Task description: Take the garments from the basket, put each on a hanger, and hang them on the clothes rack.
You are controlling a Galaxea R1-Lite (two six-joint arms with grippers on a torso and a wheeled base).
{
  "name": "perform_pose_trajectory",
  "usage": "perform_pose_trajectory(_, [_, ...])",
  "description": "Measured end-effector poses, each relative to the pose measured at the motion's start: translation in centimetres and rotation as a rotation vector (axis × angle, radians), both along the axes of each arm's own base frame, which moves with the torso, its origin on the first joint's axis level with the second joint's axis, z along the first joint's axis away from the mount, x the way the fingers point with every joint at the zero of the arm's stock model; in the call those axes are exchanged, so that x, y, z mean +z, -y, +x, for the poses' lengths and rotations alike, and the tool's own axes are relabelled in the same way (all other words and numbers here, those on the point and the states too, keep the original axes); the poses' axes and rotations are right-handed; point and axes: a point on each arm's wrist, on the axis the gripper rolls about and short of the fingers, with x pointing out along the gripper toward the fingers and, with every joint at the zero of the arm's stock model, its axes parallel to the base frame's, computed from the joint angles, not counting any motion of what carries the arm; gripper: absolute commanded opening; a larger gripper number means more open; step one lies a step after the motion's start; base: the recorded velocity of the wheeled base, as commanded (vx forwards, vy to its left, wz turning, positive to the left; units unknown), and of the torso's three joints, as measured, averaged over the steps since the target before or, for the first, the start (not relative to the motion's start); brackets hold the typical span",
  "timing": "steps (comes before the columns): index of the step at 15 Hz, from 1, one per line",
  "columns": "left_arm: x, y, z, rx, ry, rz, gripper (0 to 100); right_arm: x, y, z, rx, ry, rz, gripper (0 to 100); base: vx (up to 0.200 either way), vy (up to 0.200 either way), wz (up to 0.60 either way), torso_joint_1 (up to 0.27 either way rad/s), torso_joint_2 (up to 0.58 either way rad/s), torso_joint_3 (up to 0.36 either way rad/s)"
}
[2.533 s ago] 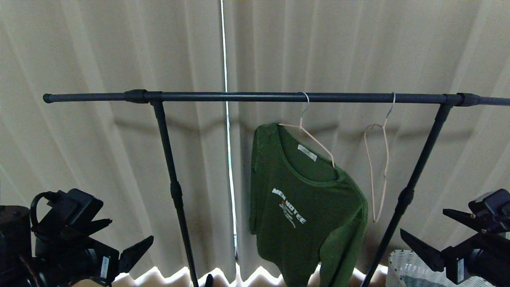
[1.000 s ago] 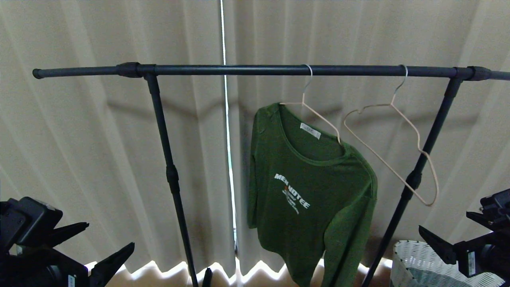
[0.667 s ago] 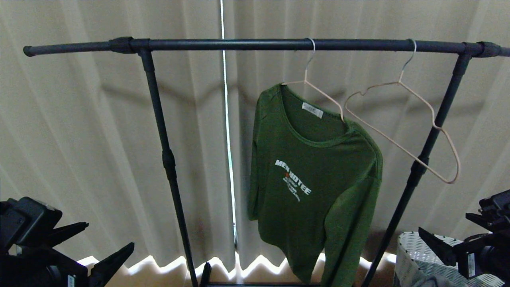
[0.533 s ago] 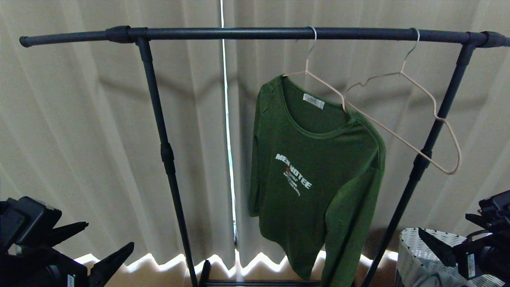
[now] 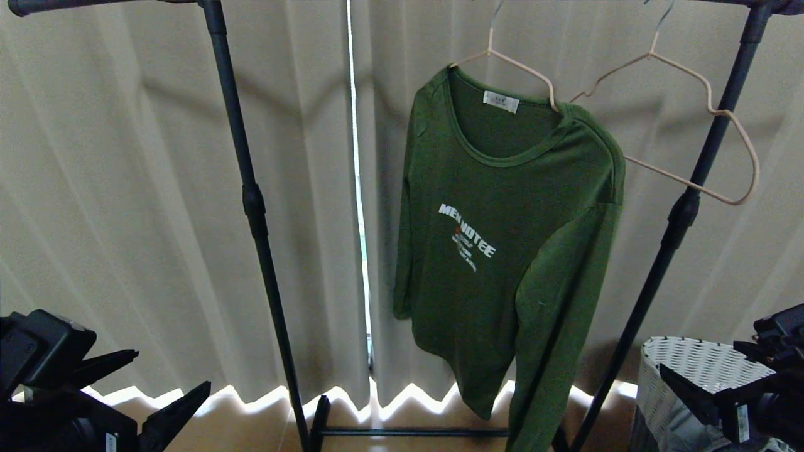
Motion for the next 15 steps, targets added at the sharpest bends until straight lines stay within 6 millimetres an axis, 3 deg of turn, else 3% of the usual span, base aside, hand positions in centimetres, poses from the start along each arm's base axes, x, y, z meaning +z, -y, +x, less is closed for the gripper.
perform_pose_trajectory(4, [-0.16,-0.02,-0.11,0.0,-0.005,0.001,100,-0.34,0.01,-0.24,0.019,-0.012,-0.038,100,0.0,0.0,0.0,-0.007,0.03,0.021])
perform_pose_trajectory(10, [-0.12,-0.03,-0.16,-0.001,-0.001,0.0,100,-0.49,0.03,-0.35,0.019,-0.018,-0.039,100,-0.2,0.0,0.0,0.002,0.0,0.005])
perform_pose_trajectory(15, [-0.08,-0.05,-0.26,0.0,0.004,-0.001,100,-0.51,0.03,-0.38,0.019,-0.018,-0.039,100,0.0,0.0,0.0,0.0,0.0,0.0])
